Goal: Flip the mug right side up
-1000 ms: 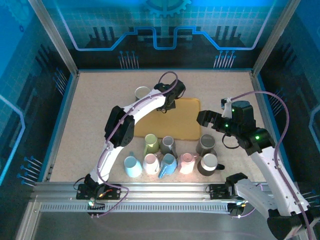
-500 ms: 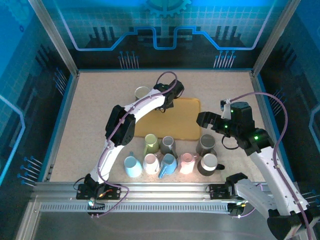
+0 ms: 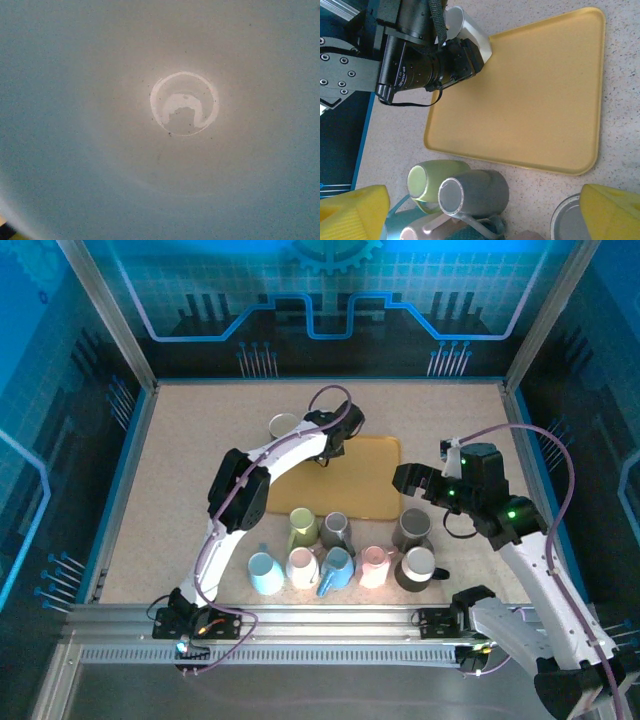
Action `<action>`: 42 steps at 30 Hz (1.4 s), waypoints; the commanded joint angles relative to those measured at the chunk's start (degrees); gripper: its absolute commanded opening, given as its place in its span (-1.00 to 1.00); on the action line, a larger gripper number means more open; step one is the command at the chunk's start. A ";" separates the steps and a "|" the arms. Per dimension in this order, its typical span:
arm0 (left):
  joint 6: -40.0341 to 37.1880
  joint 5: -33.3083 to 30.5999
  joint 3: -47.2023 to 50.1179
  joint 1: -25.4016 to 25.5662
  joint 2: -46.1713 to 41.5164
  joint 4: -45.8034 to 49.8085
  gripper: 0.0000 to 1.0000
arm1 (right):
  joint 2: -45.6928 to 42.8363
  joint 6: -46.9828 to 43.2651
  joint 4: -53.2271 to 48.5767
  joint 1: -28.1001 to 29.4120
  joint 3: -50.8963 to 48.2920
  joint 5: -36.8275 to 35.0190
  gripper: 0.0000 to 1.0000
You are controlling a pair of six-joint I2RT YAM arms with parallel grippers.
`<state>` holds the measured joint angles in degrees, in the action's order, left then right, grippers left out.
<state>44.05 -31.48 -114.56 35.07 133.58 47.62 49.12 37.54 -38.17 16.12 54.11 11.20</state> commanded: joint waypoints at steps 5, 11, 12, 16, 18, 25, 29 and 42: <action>-2.39 0.92 4.56 2.02 -12.13 -3.89 -0.07 | 0.45 -5.29 -2.69 0.62 5.22 4.68 0.94; -5.86 1.80 8.18 4.69 -21.64 -4.97 -0.03 | 2.29 -13.24 -8.72 5.61 9.94 4.79 0.90; -6.14 2.82 9.42 4.82 -23.50 -5.11 0.00 | 2.95 -14.95 -10.14 7.25 10.89 3.48 0.88; -11.75 7.53 15.67 4.99 -33.16 -5.48 0.06 | 4.47 -26.16 -14.31 18.12 13.41 -3.36 0.74; -15.66 9.15 19.16 4.96 -38.98 -4.69 0.14 | 3.71 -34.13 -15.39 23.75 13.76 -8.05 0.74; -27.22 18.03 35.24 4.75 -62.87 -5.95 0.56 | 5.89 -65.27 -25.76 40.18 13.43 -10.66 0.90; -27.36 21.40 43.82 4.00 -73.41 -5.97 0.59 | 12.28 -73.09 -32.27 42.32 12.30 -12.63 0.99; -29.49 23.30 59.93 3.70 -90.35 -12.62 0.59 | 22.57 -76.20 -26.19 41.07 10.03 -13.84 1.00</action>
<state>17.41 -8.21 -55.44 39.16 45.15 38.63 68.95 -37.58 -64.27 57.69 63.68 -1.72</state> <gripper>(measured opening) 0.795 0.997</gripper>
